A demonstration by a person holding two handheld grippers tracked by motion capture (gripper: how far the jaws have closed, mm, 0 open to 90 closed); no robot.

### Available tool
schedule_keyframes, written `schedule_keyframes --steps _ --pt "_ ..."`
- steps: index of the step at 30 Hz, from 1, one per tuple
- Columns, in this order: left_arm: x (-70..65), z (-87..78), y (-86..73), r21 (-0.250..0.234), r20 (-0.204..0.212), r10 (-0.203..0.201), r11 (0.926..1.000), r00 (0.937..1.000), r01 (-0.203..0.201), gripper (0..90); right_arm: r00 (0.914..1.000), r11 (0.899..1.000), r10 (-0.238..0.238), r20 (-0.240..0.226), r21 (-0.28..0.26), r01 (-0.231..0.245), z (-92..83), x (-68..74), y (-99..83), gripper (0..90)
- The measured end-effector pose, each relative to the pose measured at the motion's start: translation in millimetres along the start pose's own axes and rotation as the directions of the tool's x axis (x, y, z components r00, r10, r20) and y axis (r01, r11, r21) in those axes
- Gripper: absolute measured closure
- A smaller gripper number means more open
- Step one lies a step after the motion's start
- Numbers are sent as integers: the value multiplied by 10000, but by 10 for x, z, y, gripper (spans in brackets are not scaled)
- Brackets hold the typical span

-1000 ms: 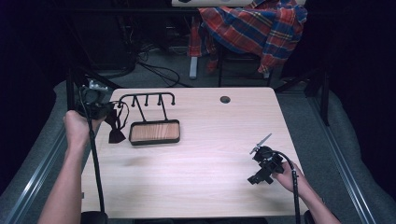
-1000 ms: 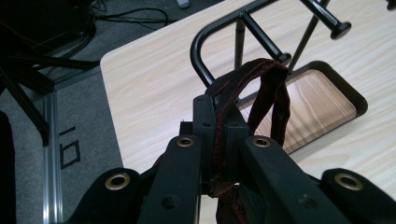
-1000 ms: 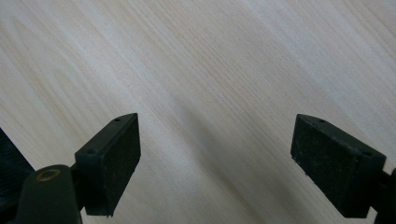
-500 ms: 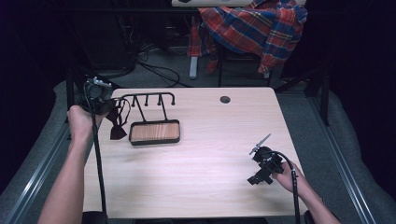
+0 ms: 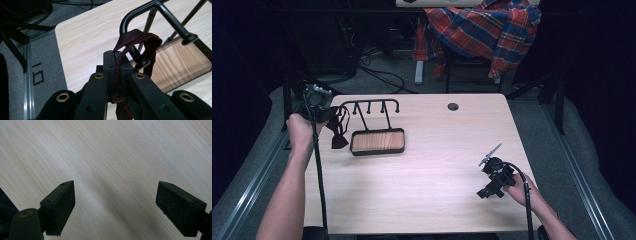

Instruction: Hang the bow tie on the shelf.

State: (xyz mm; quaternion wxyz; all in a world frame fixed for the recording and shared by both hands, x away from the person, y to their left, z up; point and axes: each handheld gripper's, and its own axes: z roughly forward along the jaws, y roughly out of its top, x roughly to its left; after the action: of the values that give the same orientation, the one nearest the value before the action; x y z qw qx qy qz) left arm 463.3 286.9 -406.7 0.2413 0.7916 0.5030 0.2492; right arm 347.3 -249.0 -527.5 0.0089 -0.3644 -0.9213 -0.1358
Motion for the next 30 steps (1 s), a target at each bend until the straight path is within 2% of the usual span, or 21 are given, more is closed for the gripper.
schedule_keyframes --steps 5,6,7,14,16,17,19,20,21,23,27,30 --pt "22 75 -31 140 -34 -7 9999 10000 7 883 10000 10000 -38 -71 12 38 -7 5 3 158" --pt "27 86 -37 161 -32 -9 9999 10000 10 882 10000 10000 -21 38 6 21 -6 5 0 158" --pt "35 105 -50 166 -42 -48 9999 10000 49 882 10000 9999 53 -41 -93 -53 3 6 -4 158" --pt "85 214 -94 158 -117 -437 9989 9990 439 881 9999 9999 -105 -62 105 105 -5 5 4 158" --pt "91 243 -94 164 -115 -492 9986 9987 494 881 9998 9996 176 -83 -236 -178 17 23 -10 158" --pt "93 257 -95 158 -116 -504 9986 9987 505 881 10000 9999 51 -74 -102 -52 6 15 -4 158" --pt "95 288 -105 79 -23 -662 9978 9978 662 880 10000 10000 -62 -72 34 62 -3 7 1 158" --pt "95 296 -110 62 -16 -686 9976 9976 686 880 9998 9995 186 -102 -250 -189 20 25 -10 158" --pt "91 308 -119 61 4 -748 9972 9972 748 880 9999 9999 -116 -73 109 117 -5 5 4 158" --pt "83 335 -142 92 83 -790 9968 9968 790 880 9999 10000 -81 -69 55 81 -1 12 4 158" --pt "67 359 -177 142 243 -839 9964 9962 835 876 10000 10000 -77 -41 6 77 -1 17 4 158" --pt "56 345 -189 105 356 -733 9973 9967 729 861 9999 10000 -79 -83 30 79 1 17 4 159"
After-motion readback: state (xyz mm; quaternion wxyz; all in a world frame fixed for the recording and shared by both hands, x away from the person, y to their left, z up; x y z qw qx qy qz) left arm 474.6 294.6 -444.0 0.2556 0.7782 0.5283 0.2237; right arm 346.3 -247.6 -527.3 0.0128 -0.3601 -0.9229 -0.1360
